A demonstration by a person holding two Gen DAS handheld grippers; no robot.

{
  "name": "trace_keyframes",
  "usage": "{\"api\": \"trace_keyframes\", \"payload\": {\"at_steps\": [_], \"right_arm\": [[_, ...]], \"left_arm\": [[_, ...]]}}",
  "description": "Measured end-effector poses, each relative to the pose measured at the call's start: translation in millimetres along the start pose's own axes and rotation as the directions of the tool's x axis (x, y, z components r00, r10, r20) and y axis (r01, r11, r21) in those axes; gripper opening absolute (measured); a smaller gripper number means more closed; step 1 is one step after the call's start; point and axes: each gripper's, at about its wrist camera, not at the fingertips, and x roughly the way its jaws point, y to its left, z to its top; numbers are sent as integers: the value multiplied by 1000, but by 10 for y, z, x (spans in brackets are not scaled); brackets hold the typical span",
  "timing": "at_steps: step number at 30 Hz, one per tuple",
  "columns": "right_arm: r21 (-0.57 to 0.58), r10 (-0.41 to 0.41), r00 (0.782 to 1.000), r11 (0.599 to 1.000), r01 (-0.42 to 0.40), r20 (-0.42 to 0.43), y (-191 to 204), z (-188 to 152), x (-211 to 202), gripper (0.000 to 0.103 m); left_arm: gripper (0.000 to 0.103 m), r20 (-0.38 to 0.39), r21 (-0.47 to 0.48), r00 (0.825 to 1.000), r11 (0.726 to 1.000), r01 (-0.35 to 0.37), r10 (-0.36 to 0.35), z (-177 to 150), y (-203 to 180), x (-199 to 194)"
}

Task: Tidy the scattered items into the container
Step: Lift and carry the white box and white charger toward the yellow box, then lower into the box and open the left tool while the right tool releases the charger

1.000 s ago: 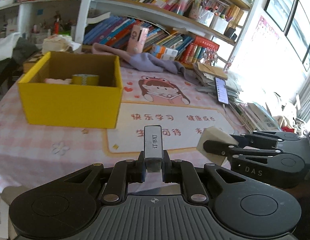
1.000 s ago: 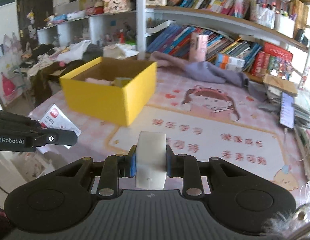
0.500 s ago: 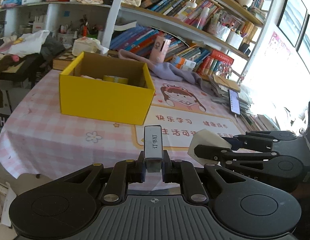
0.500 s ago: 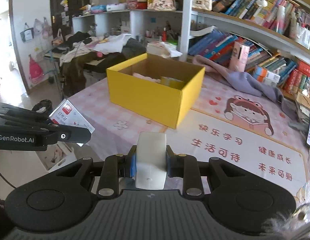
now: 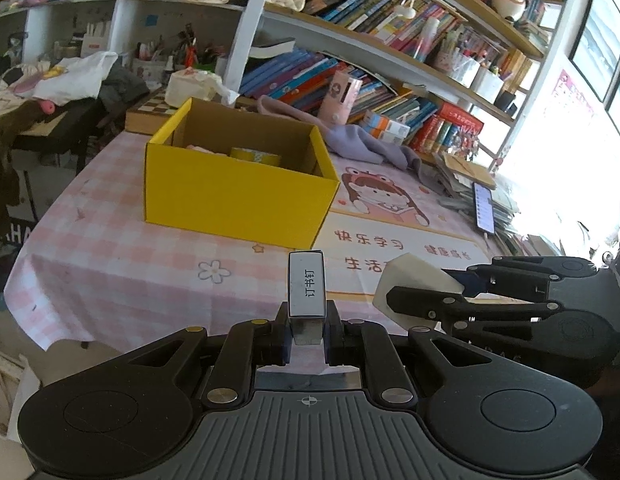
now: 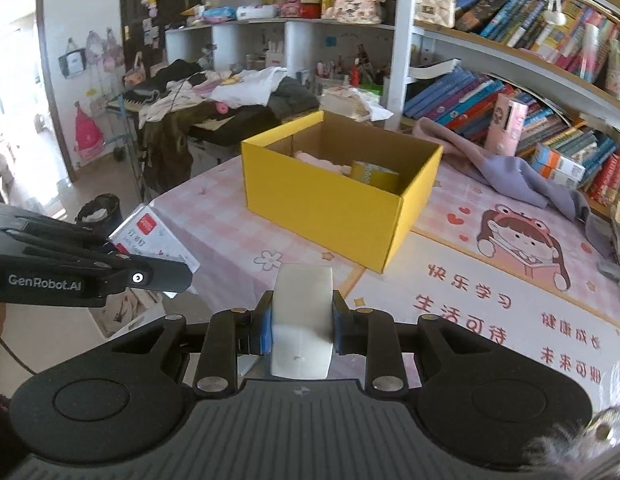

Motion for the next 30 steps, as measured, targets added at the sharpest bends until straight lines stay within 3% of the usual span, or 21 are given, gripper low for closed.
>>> {"api": "trace_keyframes", "payload": {"at_steps": [12,25,30], "right_arm": [[-25,54,998,998,-55,-22,-120,181,477,25],[125,59,998,990,-62,28,-776,873,1167,25],[119,67,996,990,-74,58,-1009,1252,1516,25]], "left_arm": [[13,-20,-31,998,998,-52,51,268,249,326],[13,45,80,997,995,-60,57,1417,487,990],[13,26,154,997,985,-80,77,1798,583,1404]]}}
